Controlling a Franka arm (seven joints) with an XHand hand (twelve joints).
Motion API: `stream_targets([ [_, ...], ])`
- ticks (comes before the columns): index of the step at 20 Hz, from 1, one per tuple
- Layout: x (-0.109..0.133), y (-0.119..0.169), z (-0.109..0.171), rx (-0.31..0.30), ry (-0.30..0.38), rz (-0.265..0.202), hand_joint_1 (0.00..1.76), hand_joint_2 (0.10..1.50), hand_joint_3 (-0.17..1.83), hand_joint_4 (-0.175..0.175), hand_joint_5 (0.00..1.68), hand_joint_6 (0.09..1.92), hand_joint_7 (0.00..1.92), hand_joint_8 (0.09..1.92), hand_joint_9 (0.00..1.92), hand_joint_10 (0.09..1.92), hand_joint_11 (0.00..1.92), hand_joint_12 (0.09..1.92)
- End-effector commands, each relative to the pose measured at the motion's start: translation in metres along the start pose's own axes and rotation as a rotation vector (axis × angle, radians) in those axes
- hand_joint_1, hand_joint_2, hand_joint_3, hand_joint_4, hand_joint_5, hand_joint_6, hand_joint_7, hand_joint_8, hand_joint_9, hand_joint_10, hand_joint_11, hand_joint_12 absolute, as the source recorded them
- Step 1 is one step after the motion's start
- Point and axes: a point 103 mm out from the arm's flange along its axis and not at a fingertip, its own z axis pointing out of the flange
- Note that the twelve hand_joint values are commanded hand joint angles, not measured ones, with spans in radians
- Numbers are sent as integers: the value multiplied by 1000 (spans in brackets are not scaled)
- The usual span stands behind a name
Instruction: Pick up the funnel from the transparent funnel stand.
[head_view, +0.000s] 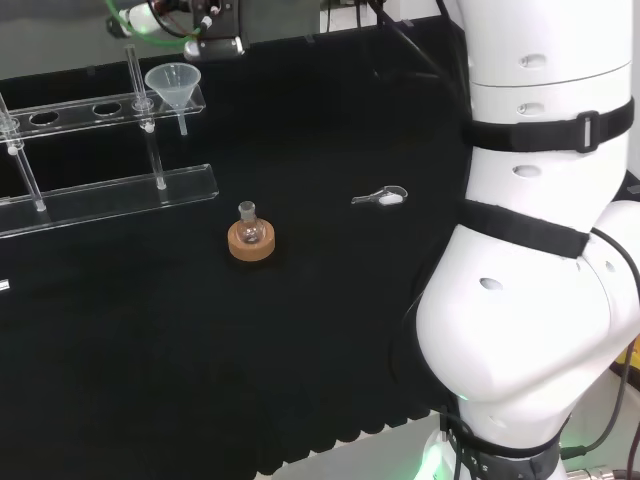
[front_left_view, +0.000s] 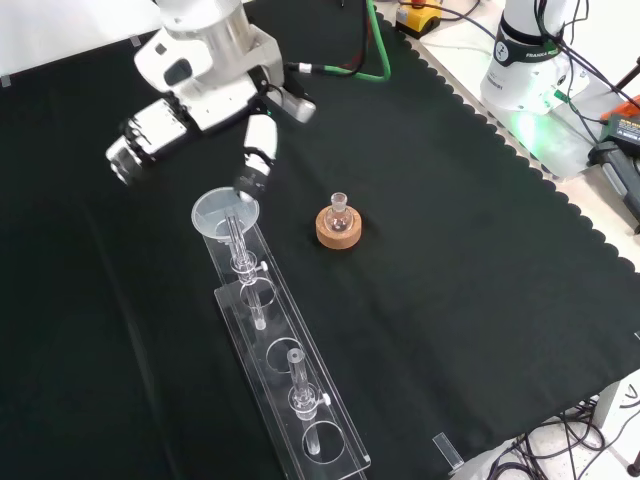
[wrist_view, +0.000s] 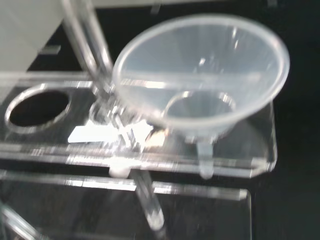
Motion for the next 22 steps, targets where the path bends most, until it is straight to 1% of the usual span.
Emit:
stream_targets([
  [1, 18, -16, 14, 101, 3, 18, 174, 787, 185, -69, 2, 87, 0, 87, 0, 87, 0, 937],
  [5, 15, -16, 26, 146, 14, 9, 155, 793, 182, -68, 0, 87, 0, 87, 0, 87, 0, 919],
  [7, -3, -17, 34, 173, 28, 10, 149, 794, 180, -68, 0, 87, 0, 87, 0, 87, 0, 912],
  [9, -29, -18, 40, 191, 43, 27, 145, 794, 179, -67, 0, 87, 0, 87, 0, 87, 0, 907],
  [10, -44, -19, 42, 196, 53, 39, 142, 794, 178, -67, 0, 87, 0, 87, 0, 87, 0, 904],
  [13, -76, -26, 48, 204, 76, 58, 138, 794, 177, -66, 0, 87, 0, 87, 0, 87, 0, 899],
  [18, -88, -30, 60, 239, 57, 46, 131, 795, 175, -66, 0, 87, 0, 87, 0, 87, 0, 894],
  [22, -99, -34, 60, 243, 47, 41, 125, 795, 174, -65, 0, 87, 0, 87, 0, 87, 0, 891],
])
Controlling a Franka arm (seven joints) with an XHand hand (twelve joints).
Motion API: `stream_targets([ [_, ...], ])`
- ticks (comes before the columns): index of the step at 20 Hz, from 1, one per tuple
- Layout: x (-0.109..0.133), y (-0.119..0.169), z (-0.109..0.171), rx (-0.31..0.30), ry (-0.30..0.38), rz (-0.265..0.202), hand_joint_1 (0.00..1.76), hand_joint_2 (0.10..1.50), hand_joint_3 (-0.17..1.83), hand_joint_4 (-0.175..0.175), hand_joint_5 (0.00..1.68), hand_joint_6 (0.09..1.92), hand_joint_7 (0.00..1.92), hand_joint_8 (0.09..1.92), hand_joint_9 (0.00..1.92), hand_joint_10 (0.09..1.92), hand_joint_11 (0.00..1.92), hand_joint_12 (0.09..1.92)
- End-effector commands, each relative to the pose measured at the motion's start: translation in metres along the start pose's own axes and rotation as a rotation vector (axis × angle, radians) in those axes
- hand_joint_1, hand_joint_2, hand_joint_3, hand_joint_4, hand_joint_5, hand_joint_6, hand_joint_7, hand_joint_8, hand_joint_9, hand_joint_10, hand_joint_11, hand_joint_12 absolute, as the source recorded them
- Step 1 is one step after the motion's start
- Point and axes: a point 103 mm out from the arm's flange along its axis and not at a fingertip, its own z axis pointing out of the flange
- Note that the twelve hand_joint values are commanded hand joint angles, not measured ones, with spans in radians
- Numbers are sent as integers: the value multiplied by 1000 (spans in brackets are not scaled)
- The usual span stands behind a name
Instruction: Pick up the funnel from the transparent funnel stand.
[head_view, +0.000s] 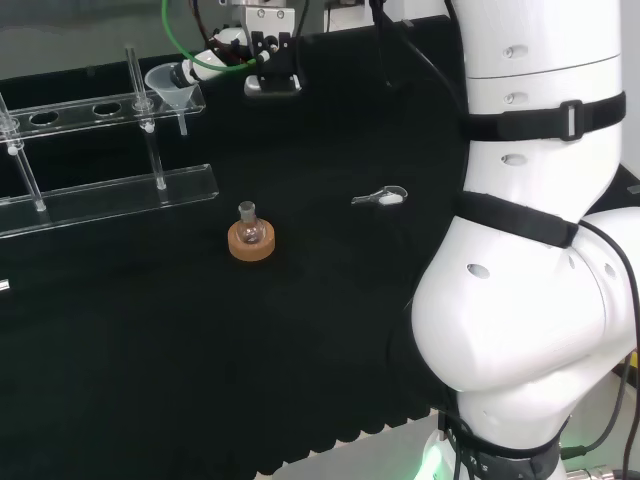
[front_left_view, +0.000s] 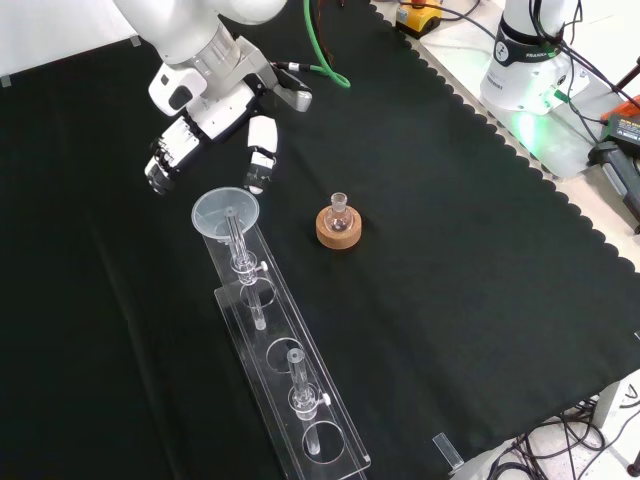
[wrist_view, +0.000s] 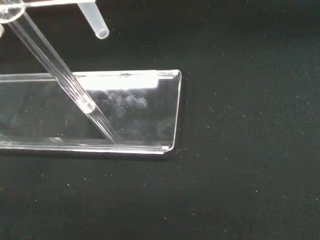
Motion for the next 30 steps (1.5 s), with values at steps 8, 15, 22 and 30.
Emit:
stream_targets([
  [8, -13, -5, -3, -12, -20, -20, 123, 795, 171, -66, 0, 87, 0, 87, 0, 87, 0, 886],
  [15, 4, -4, -5, -26, -35, -67, 125, 794, 168, -66, 0, 87, 0, 87, 0, 87, 0, 882],
  [22, 34, 10, -2, -19, -45, -87, 127, 794, 166, -67, 0, 87, 0, 87, 0, 87, 0, 879],
  [30, 56, 18, 6, -3, -85, -84, 128, 795, 164, -67, 0, 87, 0, 87, 0, 87, 0, 876],
])
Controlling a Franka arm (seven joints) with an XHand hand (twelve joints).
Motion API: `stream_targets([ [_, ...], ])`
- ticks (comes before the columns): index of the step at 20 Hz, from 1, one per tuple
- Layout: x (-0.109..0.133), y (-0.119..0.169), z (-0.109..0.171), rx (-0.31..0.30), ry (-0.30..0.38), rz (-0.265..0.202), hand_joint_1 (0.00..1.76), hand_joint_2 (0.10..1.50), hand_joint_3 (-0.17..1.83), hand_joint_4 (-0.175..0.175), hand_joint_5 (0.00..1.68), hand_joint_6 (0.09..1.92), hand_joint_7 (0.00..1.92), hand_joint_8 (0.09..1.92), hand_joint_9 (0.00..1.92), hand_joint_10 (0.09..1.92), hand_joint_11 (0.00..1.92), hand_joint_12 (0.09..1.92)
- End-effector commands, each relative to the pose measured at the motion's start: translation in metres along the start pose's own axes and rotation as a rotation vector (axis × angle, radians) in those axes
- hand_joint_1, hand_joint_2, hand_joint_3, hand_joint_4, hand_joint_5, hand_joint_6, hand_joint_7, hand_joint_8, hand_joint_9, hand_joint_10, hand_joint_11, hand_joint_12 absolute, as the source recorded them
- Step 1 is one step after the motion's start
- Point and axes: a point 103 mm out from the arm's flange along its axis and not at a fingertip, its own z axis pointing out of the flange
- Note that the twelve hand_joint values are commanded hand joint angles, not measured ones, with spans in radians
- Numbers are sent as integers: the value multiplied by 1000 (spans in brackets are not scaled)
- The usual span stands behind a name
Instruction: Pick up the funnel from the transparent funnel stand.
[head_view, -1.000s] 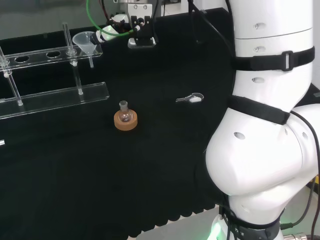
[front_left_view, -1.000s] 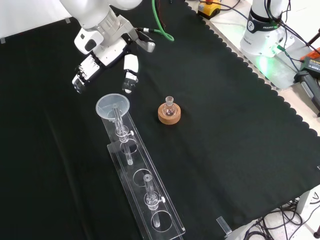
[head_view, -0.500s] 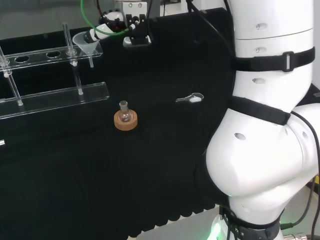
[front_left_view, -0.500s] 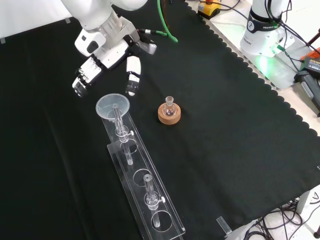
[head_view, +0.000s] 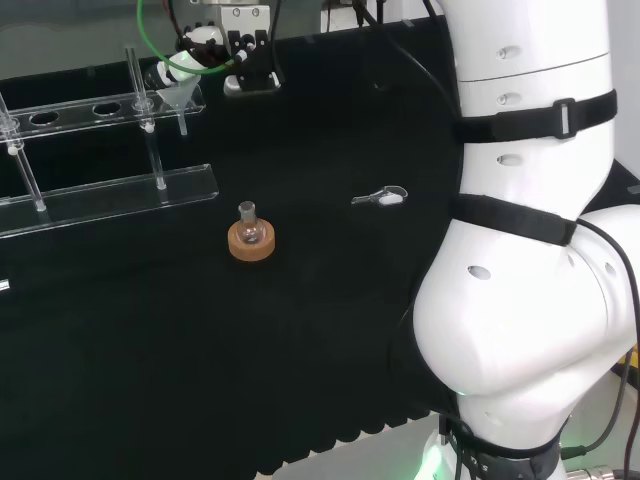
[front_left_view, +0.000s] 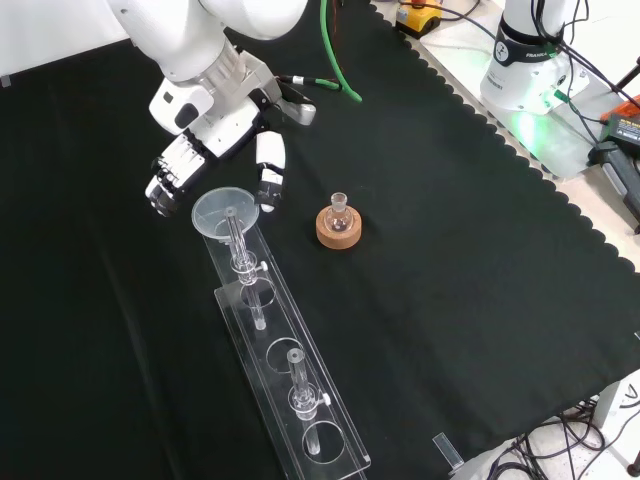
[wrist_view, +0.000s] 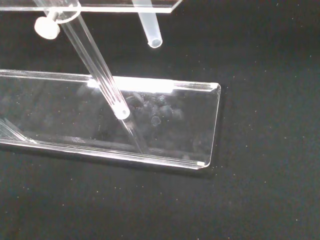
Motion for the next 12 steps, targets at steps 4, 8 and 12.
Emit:
stream_targets([
  [4, 27, 11, 9, 18, -46, -20, 127, 793, 162, -69, 0, 87, 0, 87, 0, 87, 0, 876],
  [8, 24, 12, 9, 27, -68, 6, 125, 790, 159, -73, 0, 87, 1, 87, 0, 87, 0, 876],
  [12, 32, 11, 9, -24, -151, 30, 132, 783, 136, -110, 32, 87, 127, 156, 77, 130, 0, 1006],
])
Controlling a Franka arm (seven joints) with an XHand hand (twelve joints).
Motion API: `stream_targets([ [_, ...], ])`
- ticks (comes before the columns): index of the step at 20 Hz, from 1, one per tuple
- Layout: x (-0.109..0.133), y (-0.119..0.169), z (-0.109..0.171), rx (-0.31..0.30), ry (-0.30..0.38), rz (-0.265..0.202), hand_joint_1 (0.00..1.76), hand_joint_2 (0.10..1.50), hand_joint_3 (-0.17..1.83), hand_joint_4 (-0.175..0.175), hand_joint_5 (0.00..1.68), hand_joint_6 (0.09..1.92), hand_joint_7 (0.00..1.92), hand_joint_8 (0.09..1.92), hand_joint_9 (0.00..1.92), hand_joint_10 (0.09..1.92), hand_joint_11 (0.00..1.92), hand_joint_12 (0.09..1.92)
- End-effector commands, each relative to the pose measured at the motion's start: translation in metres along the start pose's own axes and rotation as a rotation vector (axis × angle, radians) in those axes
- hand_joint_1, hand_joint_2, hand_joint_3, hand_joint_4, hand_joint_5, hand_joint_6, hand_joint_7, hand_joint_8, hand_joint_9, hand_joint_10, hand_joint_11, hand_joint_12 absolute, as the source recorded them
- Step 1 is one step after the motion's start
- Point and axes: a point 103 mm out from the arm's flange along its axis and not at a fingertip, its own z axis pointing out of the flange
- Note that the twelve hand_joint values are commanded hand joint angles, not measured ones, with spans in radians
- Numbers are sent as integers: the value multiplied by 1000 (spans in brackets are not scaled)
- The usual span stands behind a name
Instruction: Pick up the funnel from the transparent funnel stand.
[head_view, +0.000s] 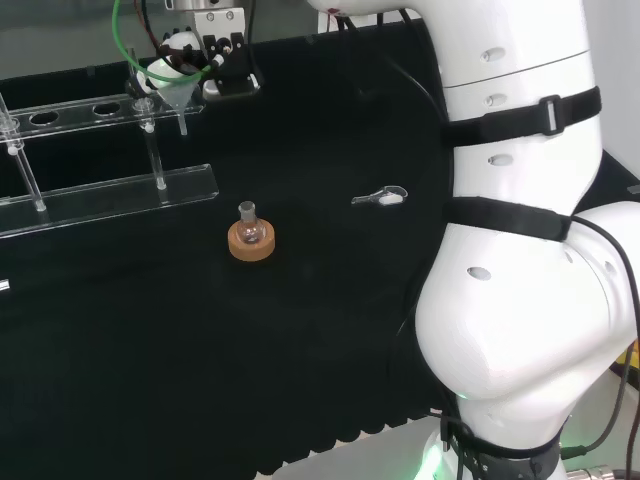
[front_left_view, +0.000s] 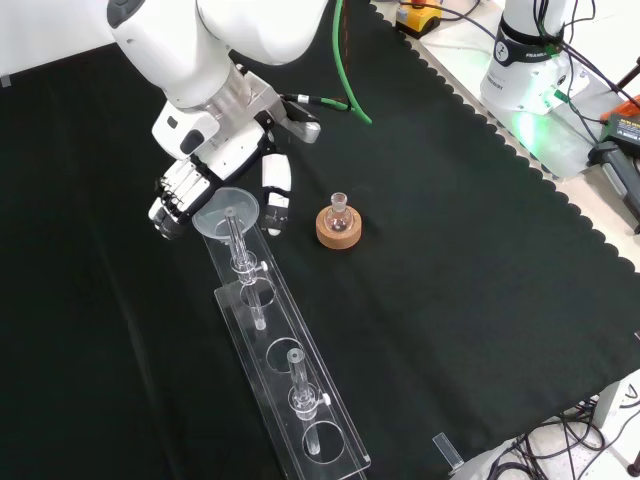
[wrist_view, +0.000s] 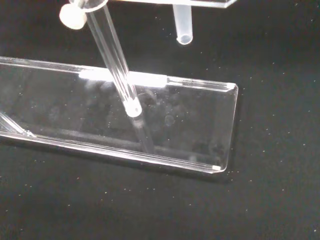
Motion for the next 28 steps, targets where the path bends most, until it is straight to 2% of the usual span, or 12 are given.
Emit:
stream_targets([
  [1, 9, 0, 5, -58, -112, 39, 139, 782, 119, -130, 84, 87, 150, 370, 102, 352, 0, 1129],
  [3, 10, 1, 6, -73, -126, 45, 148, 780, 96, -157, 162, 87, 138, 753, 92, 768, 0, 1321],
  [5, 9, 2, 9, -74, -136, 48, 152, 779, 86, -171, 226, 87, 157, 941, 127, 962, 0, 1451],
  [9, 5, 6, 10, -100, -165, 56, 154, 780, 82, -175, 321, 87, 237, 1061, 259, 1059, 47, 1529],
  [12, 1, 6, 11, -156, -210, 60, 165, 787, 84, -175, 452, 124, 385, 1162, 507, 1088, 284, 1459],
  [13, -1, 7, 10, -171, -225, 64, 170, 789, 89, -175, 459, 234, 435, 1208, 590, 1128, 400, 1422],
  [16, -5, 9, 8, -207, -251, 65, 208, 791, 119, -175, 349, 765, 548, 1365, 819, 1322, 795, 1300],
  [18, -6, 9, 5, -233, -267, 63, 246, 794, 140, -175, 297, 976, 610, 1474, 958, 1424, 1058, 1227],
  [20, -6, 8, 0, -275, -307, 60, 276, 795, 161, -175, 270, 1145, 668, 1580, 1068, 1514, 1237, 1225],
  [23, -8, 4, -15, -319, -343, 82, 307, 794, 189, -175, 243, 1373, 729, 1693, 1185, 1604, 1381, 1279],
  [28, -13, -7, -39, -352, -352, 107, 338, 787, 229, -175, 261, 1511, 813, 1746, 1283, 1649, 1495, 1322],
])
